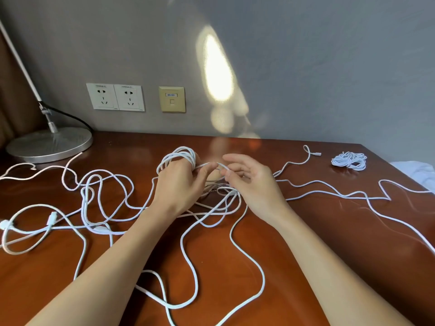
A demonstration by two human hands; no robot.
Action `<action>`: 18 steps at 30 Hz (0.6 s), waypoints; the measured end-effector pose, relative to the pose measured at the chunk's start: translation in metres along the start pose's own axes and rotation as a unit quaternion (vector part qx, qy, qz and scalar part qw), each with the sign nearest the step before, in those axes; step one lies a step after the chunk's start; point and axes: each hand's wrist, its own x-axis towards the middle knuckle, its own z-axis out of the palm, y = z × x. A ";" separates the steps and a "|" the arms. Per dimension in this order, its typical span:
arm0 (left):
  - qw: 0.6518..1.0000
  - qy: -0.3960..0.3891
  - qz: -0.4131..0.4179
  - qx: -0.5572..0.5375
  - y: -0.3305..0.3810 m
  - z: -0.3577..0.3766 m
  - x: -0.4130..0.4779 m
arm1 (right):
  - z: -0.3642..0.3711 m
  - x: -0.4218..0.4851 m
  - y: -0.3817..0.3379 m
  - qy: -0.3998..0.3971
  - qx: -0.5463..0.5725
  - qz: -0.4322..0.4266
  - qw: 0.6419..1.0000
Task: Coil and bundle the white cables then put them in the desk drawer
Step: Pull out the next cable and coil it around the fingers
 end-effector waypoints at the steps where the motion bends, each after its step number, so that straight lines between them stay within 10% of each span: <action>1: 1.000 0.012 0.000 -0.001 0.000 0.000 0.000 | 0.001 -0.001 0.002 -0.015 -0.009 0.008 1.000; 18: 0.998 0.044 -0.050 0.020 -0.004 0.000 0.003 | -0.003 0.001 -0.002 0.018 -0.004 0.014 1.000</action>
